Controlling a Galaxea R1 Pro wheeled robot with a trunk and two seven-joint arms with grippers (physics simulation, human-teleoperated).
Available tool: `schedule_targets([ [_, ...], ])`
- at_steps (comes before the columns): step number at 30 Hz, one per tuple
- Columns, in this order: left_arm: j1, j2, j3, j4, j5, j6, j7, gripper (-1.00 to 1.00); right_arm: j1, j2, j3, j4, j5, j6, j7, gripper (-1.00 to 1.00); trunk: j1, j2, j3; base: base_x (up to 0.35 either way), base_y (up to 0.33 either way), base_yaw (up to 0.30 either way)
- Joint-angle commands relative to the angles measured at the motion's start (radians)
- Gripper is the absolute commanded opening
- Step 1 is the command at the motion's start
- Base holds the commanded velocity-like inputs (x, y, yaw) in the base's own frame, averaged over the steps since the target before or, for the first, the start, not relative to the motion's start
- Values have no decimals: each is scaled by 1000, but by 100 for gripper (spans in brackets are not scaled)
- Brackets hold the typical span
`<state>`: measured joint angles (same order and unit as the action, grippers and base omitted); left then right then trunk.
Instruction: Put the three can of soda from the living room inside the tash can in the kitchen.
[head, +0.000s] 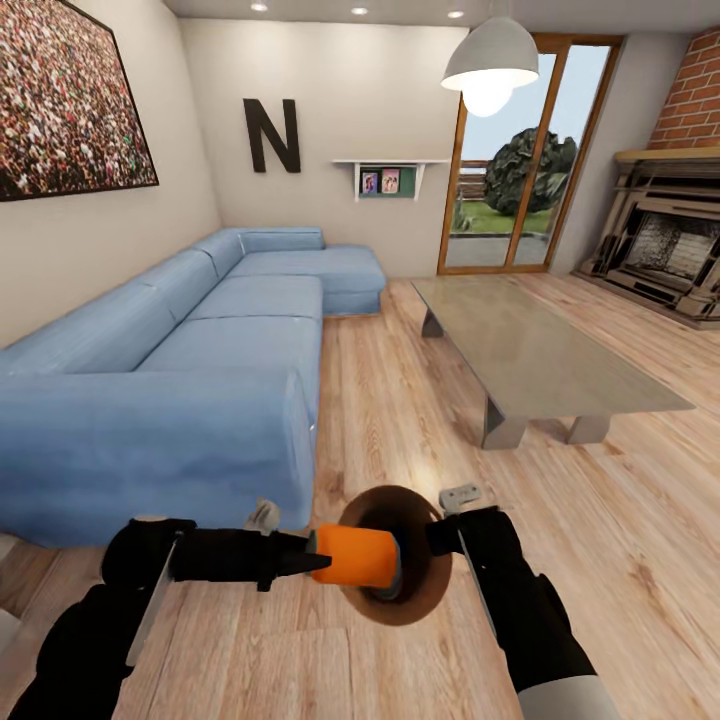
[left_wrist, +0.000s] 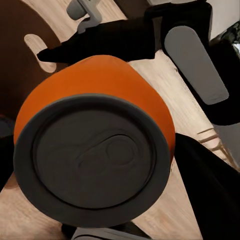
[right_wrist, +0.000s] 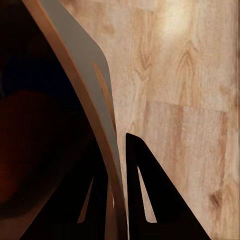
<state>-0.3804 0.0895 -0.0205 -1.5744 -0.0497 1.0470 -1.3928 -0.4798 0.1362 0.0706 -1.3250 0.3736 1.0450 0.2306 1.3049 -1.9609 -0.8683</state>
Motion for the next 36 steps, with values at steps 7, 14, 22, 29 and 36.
schedule_targets([
  [7,-1,-36,-61,13,2,0,158,-100,0,7,1,0,-24,2,6,-100,0,0,0,0,0,0],
  [14,-2,-55,-120,22,2,0,322,-100,0,8,1,0,-24,2,7,-100,0,0,0,0,0,0],
  [22,-2,-59,-159,52,2,0,420,-100,0,8,1,0,-24,2,7,-100,0,0,0,0,0,0],
  [29,-2,-74,-182,70,0,-8,480,-100,0,10,1,0,-24,2,7,-100,0,0,0,0,0,0],
  [36,-3,-93,-201,115,1,-15,506,-100,1,12,1,1,-24,2,7,-100,0,0,0,0,0,0],
])
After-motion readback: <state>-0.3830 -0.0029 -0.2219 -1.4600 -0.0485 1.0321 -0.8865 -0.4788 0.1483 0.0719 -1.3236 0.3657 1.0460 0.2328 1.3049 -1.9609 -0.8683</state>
